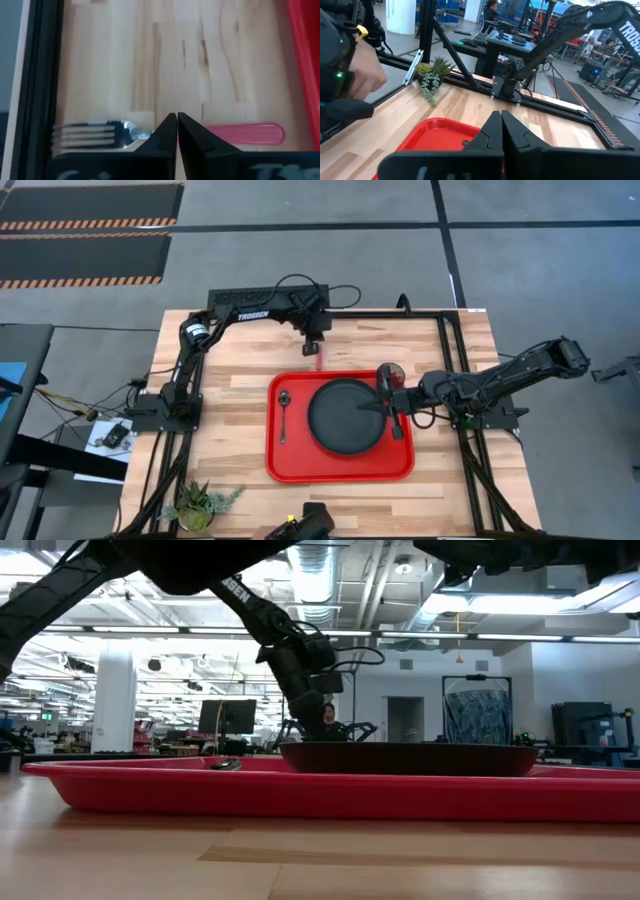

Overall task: Pick and place plate/cup/fork/spoon on tray
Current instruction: Put the pink fork on the red serving tray to the left of the black plate

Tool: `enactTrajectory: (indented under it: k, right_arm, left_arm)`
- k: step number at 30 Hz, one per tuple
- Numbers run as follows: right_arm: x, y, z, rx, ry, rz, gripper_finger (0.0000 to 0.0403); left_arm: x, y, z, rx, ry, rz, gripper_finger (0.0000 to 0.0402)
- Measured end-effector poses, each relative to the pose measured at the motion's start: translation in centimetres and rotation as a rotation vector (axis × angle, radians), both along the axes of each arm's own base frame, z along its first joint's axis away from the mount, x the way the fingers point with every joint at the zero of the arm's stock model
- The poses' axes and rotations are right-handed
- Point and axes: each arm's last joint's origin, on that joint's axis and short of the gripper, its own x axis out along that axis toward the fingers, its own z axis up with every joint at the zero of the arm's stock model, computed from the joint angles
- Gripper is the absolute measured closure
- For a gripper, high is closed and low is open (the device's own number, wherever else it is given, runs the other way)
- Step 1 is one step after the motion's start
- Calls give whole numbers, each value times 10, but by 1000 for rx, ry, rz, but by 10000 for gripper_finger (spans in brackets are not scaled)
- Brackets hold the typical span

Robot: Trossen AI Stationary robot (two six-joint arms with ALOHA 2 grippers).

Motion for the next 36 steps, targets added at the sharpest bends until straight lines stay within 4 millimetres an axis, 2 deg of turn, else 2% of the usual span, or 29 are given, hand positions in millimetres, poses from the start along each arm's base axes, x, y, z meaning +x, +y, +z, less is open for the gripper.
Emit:
enactTrajectory:
  k: [7, 12, 23, 30, 36]
  right_arm:
    - [0, 0, 0, 0, -1, 0, 399]
    - [0, 0, 1, 1, -7, 0, 399]
    - [0, 0, 1, 1, -7, 0, 399]
    - [0, 0, 1, -2, -8, 0, 399]
    - [0, 0, 1, -2, -8, 0, 399]
  left_arm:
    - [-1, -1, -7, 35, -10, -66, 401]
    - [1, 1, -27, 32, 32, -91, 401]
    - [2, 3, -25, 67, 37, -96, 401]
    - [10, 8, -8, 115, -39, -136, 401]
    - [3, 8, -16, 118, 28, -179, 401]
